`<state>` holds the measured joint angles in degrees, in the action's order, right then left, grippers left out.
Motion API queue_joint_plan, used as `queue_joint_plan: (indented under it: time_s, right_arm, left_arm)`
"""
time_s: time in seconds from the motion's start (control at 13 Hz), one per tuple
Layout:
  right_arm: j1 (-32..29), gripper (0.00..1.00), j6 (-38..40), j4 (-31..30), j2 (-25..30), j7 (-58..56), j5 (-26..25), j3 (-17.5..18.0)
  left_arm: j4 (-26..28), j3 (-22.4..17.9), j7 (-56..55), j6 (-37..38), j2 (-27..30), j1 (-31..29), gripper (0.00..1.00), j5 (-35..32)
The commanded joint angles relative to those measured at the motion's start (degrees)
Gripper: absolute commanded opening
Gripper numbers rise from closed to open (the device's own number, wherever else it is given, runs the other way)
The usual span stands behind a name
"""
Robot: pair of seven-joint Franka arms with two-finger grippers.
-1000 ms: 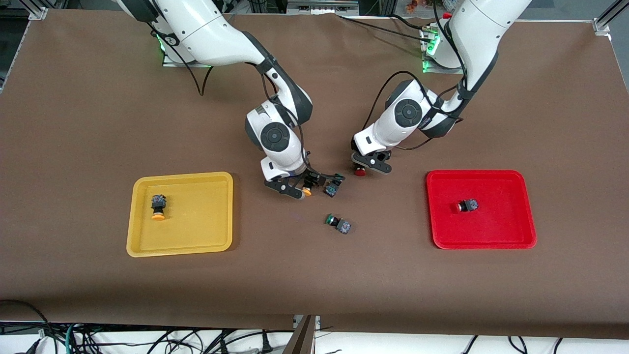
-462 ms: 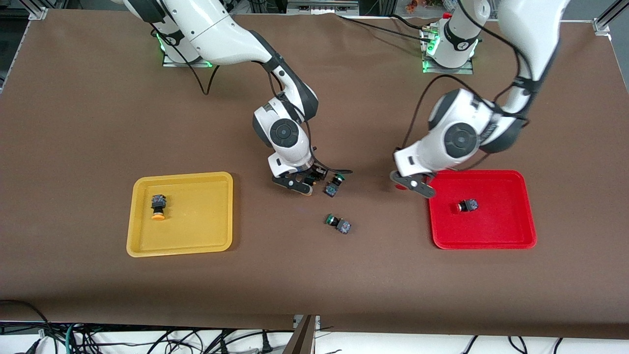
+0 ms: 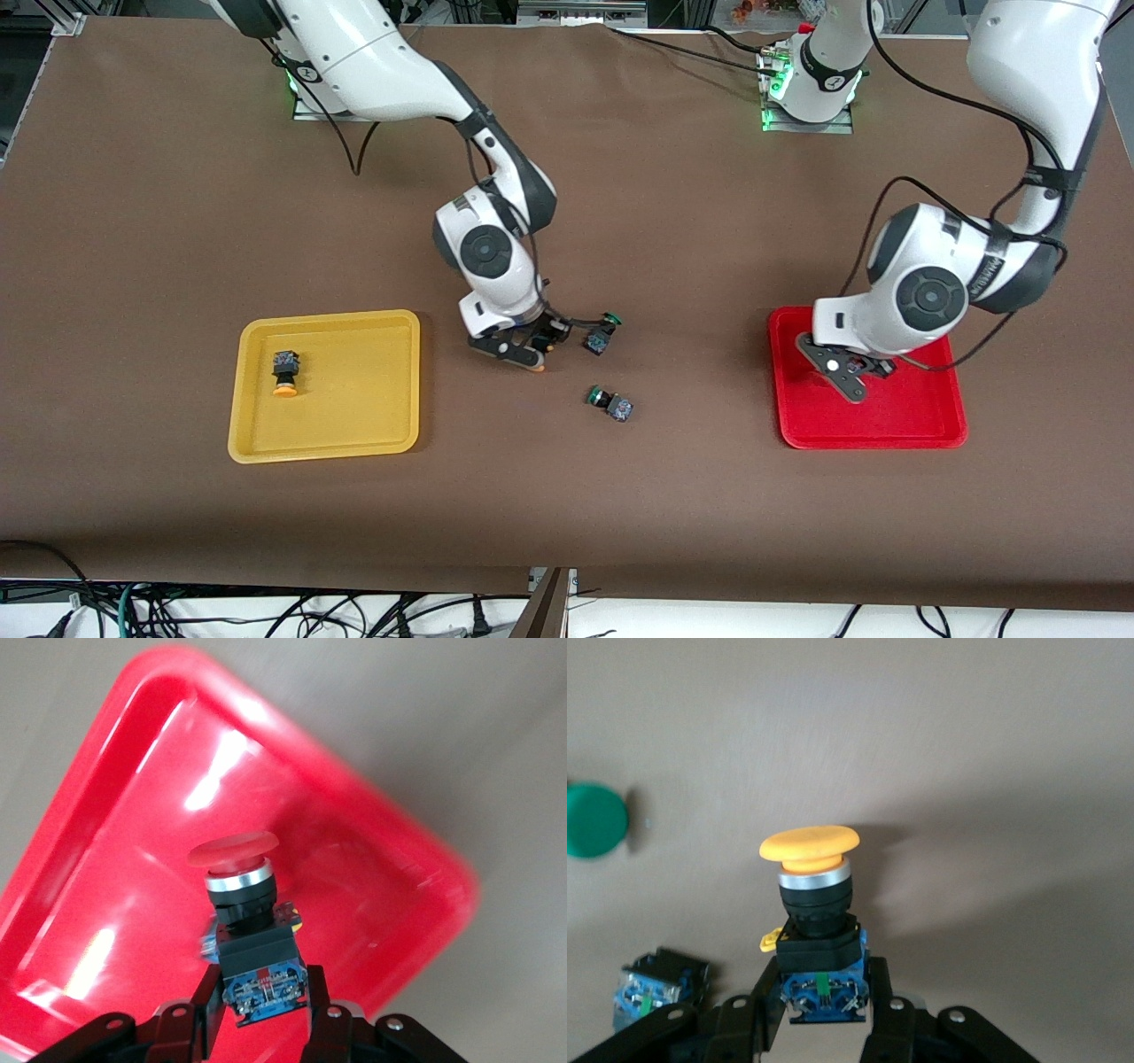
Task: Place red and yellow buttons in trays
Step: 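Carry the yellow button to the yellow tray while the left carries red, then open both grippers to release the buttons into the trays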
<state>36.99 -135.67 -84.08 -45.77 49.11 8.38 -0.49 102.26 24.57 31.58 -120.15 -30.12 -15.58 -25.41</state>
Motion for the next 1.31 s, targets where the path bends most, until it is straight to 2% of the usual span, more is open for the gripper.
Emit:
queue_joint_plan:
  time_s: [0.0, 0.08, 0.23, 0.31, 0.38, 0.62, 0.85, 0.92, 1.0, 1.08, 1.23]
  right_arm:
    - [-6.6, 0.0, 7.5, -0.7, 4.5, -11.0, 0.2, 0.6]
    - [-9.3, 0.0, 10.9, -0.7, 5.3, -15.8, 0.2, 0.6]
    - [-13.2, 0.0, 16.4, -0.9, 5.8, -25.3, 0.1, -1.3]
    - [-13.9, 0.0, 18.7, -0.9, 5.8, -30.0, 0.1, -3.6]
    - [-14.0, 0.0, 19.1, -1.4, 5.7, -33.5, 0.1, -5.6]
    - [-15.5, 0.0, 19.1, -3.8, 4.9, -42.7, 0.1, -9.9]
    - [-17.4, 0.01, 18.9, -5.7, 4.6, -45.0, 0.1, -9.9]
    - [-17.8, 0.56, 19.1, -5.6, 4.6, -44.7, 0.3, -9.9]
    - [-18.1, 1.0, 19.1, -5.3, 4.6, -44.5, 0.4, -9.9]
    - [-18.4, 1.0, 19.1, -4.6, 4.6, -45.3, 0.4, -10.0]
    - [-18.3, 1.0, 20.6, -2.3, 5.6, -45.6, 0.2, -10.2]
  left_arm:
    - [-2.0, 0.6, 6.3, -3.0, -1.9, -2.6, 0.18, -5.9]
    - [-2.0, 0.0, 7.5, -5.3, -2.1, -3.8, 0.18, -9.0]
    - [-1.9, -0.1, 10.0, -7.0, -3.9, -6.9, 0.21, -10.1]
    - [-1.9, 0.0, 10.3, -7.0, -4.6, -7.7, 0.43, -9.7]
    - [-1.9, 0.0, 10.3, -7.0, -4.7, -7.7, 0.99, -9.2]
    - [-1.9, 0.7, 10.0, -6.3, -3.8, -7.5, 1.0, -6.8]
    - [-2.6, 4.5, 9.3, 0.1, 0.1, -7.6, 1.0, -0.9]
    - [-4.4, 5.5, 9.1, 3.5, 1.3, -7.5, 1.0, 2.6]
    - [-7.5, 6.2, 8.7, 8.2, 1.9, -7.4, 1.0, 6.2]
    - [-11.5, 7.1, 7.9, 13.8, 1.9, -7.3, 1.0, 9.1]
    - [-19.5, 9.1, 2.7, 25.2, 1.9, -6.7, 1.0, 10.4]
